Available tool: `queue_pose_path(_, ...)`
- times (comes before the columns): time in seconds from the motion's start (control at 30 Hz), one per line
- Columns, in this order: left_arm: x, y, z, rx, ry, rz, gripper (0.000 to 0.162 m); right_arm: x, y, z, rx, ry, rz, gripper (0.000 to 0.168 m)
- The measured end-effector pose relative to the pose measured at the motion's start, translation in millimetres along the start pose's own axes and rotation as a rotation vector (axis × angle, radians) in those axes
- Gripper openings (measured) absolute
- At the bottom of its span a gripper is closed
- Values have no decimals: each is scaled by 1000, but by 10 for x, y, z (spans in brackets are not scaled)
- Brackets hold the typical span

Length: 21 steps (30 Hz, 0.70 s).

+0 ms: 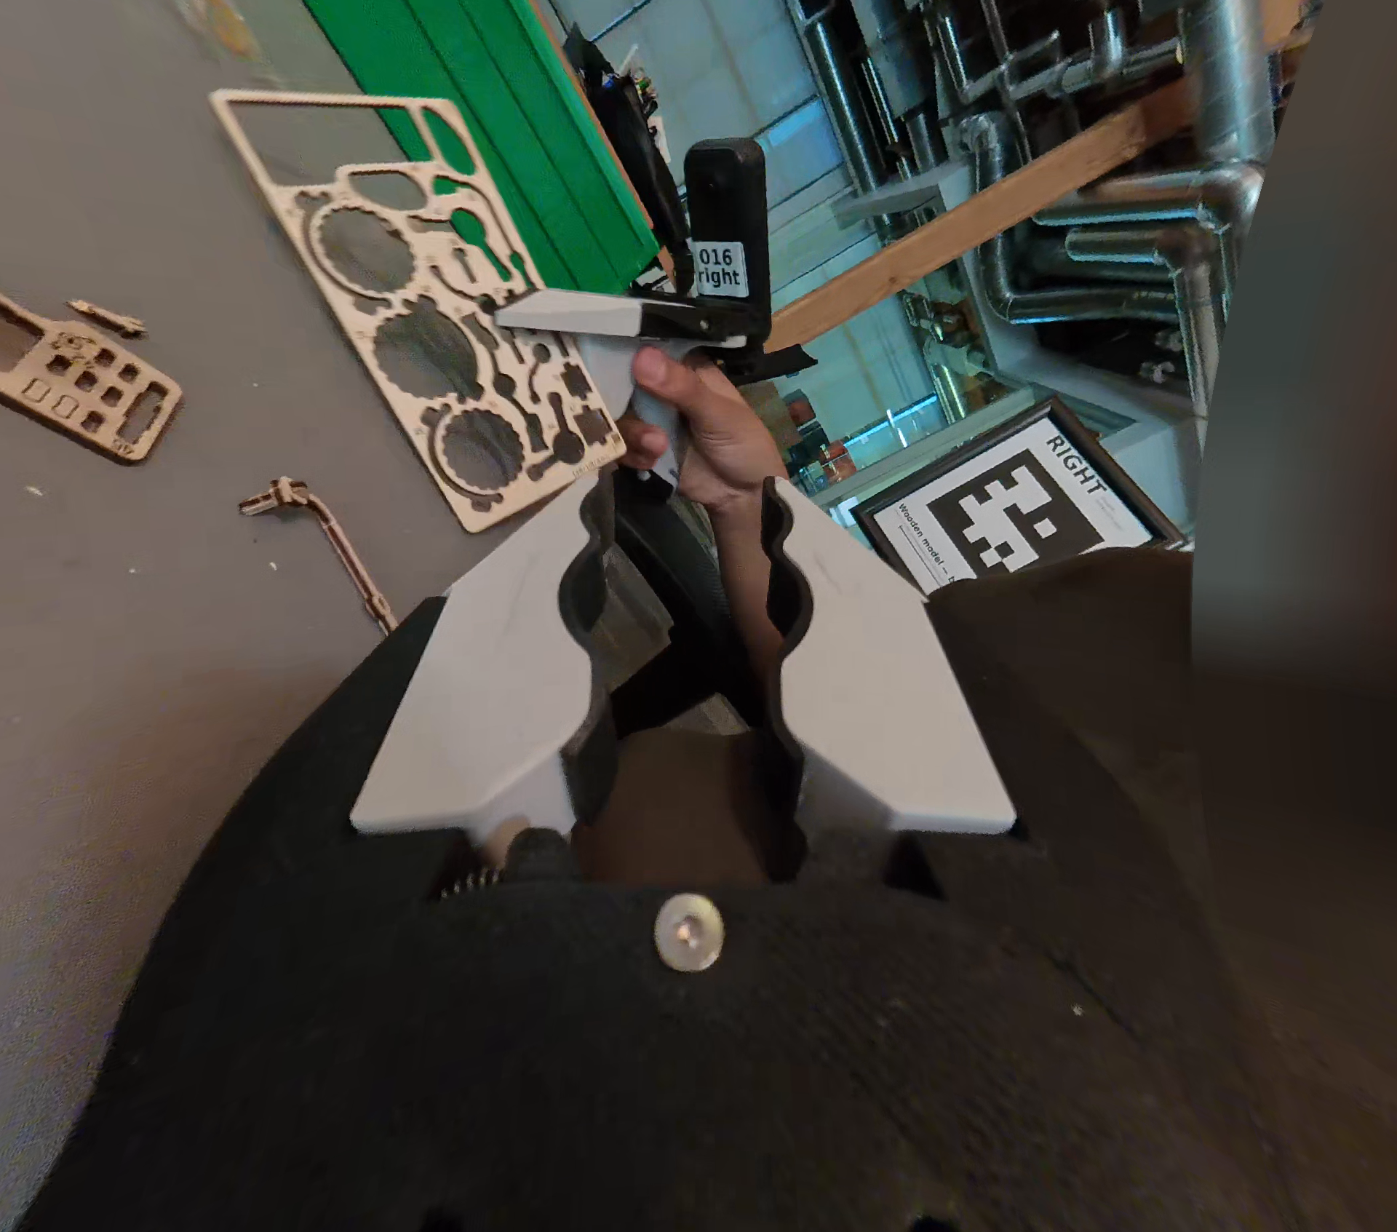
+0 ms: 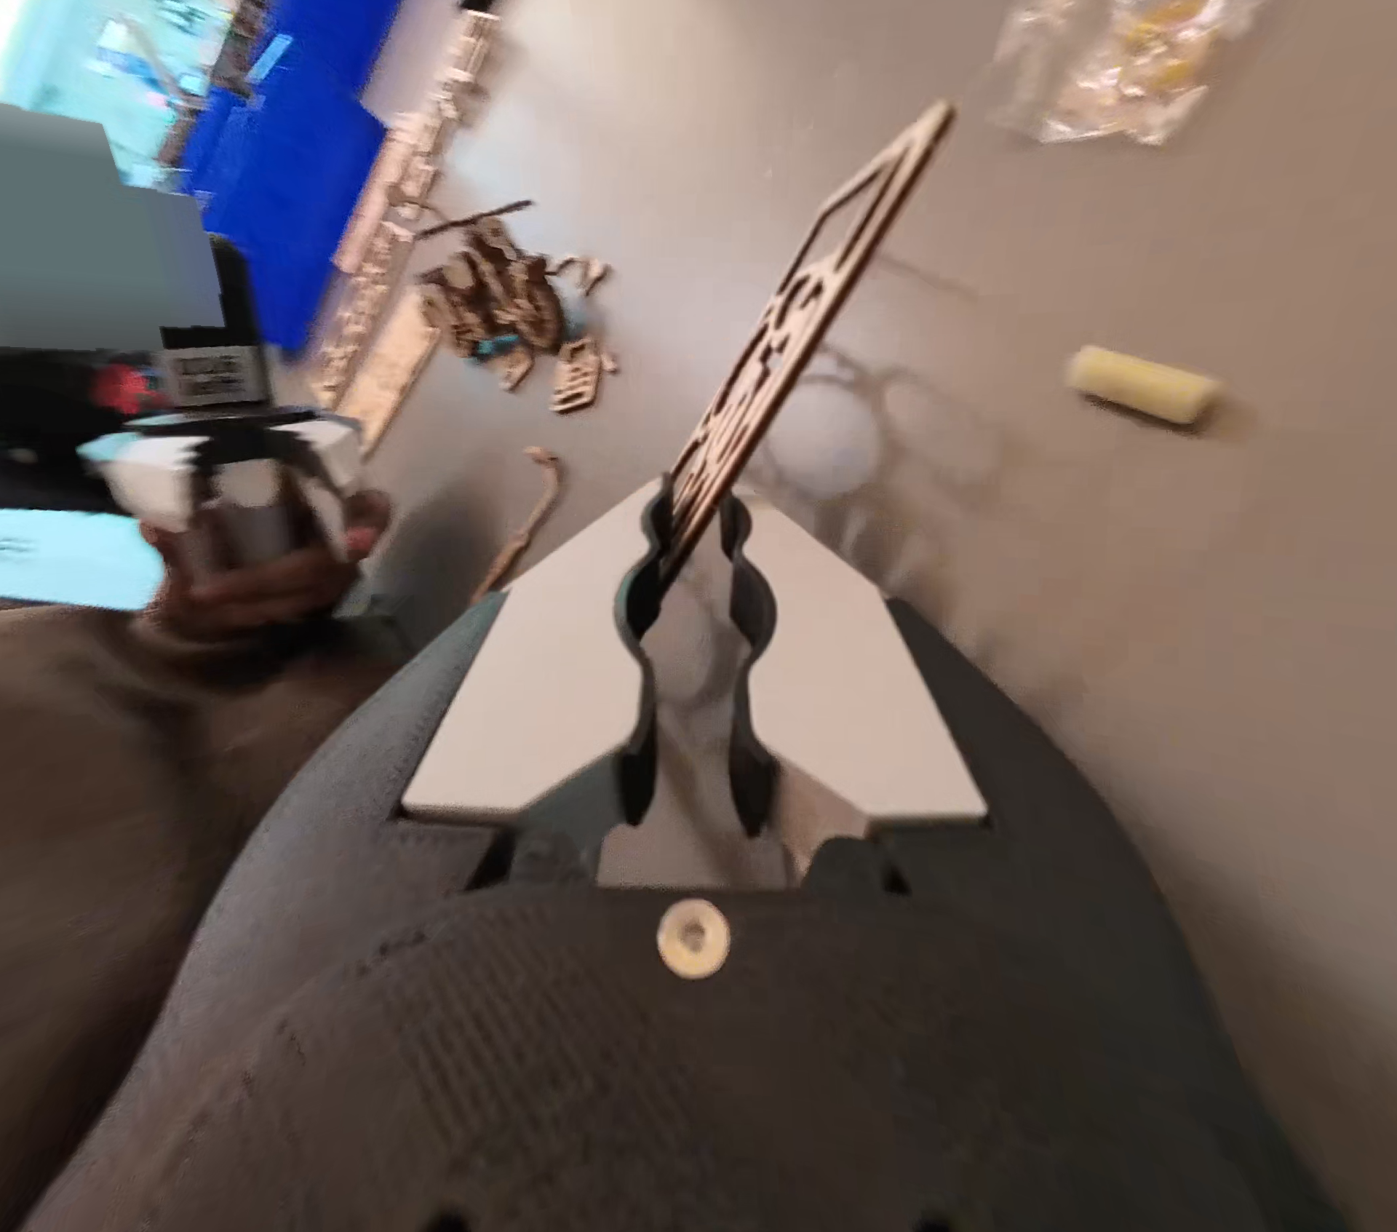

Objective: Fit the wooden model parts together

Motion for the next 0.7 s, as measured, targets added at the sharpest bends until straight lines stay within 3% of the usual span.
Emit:
queue_pose_path(0.07, -12, -18, 36, -29, 20, -4, 36, 11, -73, -39, 58, -12, 76, 25)
queue_pose_path(0.27, -33, -40, 86, -84, 40, -11, 32, 308, -79, -388, 302, -150, 254, 47)
queue_pose_path(0.4, -34, -60, 87, -79, 29, 1, 30, 704, 141, -498, 485, -198, 237, 47)
queue_pose_path(0.6, -65, -78, 172, -129, 45, 3, 29, 1710, 221, 231, 601, -112, 194, 3)
queue_pose_path(0.7, -119, -98, 235, -155, 70, 4, 28, 2052, -81, 730, 463, -118, 207, 0)
Point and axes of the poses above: each gripper's, where its closed fingertips meet, x back along the fingers, z out of its underside, y = z × x across the jaws, the point moved 3 cm from there along x, back along the fingers, and after that the axes turned 8 degrees about -y, right-handed, at the moved point
